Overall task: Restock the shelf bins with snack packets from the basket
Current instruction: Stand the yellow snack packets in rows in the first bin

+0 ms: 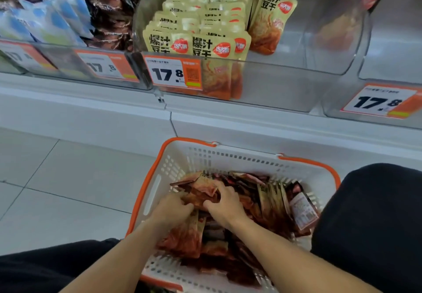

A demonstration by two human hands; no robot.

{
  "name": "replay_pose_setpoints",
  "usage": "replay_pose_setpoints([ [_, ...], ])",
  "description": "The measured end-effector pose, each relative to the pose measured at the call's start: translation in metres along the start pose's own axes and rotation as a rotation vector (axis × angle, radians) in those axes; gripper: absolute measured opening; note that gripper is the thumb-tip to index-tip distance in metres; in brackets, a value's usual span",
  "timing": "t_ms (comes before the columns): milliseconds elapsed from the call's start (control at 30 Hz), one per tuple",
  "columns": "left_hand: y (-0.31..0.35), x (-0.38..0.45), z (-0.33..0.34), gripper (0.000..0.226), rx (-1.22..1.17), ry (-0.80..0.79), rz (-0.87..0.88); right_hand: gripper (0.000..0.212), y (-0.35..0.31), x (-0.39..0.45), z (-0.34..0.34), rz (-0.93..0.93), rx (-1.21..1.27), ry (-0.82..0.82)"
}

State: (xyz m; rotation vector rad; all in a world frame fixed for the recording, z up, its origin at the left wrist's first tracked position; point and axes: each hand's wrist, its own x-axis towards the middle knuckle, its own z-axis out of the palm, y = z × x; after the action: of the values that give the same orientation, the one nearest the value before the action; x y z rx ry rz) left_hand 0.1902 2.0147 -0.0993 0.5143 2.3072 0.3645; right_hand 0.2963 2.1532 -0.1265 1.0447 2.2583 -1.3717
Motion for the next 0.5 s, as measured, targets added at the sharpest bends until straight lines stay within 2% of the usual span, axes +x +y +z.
replay_pose_setpoints([
  [67,0.004,0.011,-0.002,0.026,-0.057,0.086,-0.040,0.066,0.000,0.001,-0.004,0.024,-0.036,-0.143],
  [167,0.015,0.024,-0.005,0.034,-0.120,0.183,-0.061,0.062,0.004,-0.006,-0.006,-0.008,-0.147,-0.229],
  [233,0.025,0.025,-0.007,0.040,-0.078,0.114,-0.056,0.061,0.005,-0.012,-0.008,-0.049,-0.207,-0.251],
  [333,0.036,0.022,-0.009,0.030,0.085,0.034,-0.061,0.059,0.008,-0.017,-0.008,-0.014,-0.184,-0.284],
  [433,0.056,0.017,-0.024,0.028,0.280,-0.081,-0.052,0.041,0.003,-0.022,-0.012,0.036,-0.083,-0.244],
  [467,0.064,0.016,-0.033,0.029,0.374,-0.139,-0.016,0.041,-0.004,-0.024,-0.015,0.034,-0.059,-0.216],
  [500,0.074,0.013,-0.046,0.026,0.465,-0.193,0.031,0.049,-0.013,-0.022,-0.017,0.024,-0.022,-0.164],
])
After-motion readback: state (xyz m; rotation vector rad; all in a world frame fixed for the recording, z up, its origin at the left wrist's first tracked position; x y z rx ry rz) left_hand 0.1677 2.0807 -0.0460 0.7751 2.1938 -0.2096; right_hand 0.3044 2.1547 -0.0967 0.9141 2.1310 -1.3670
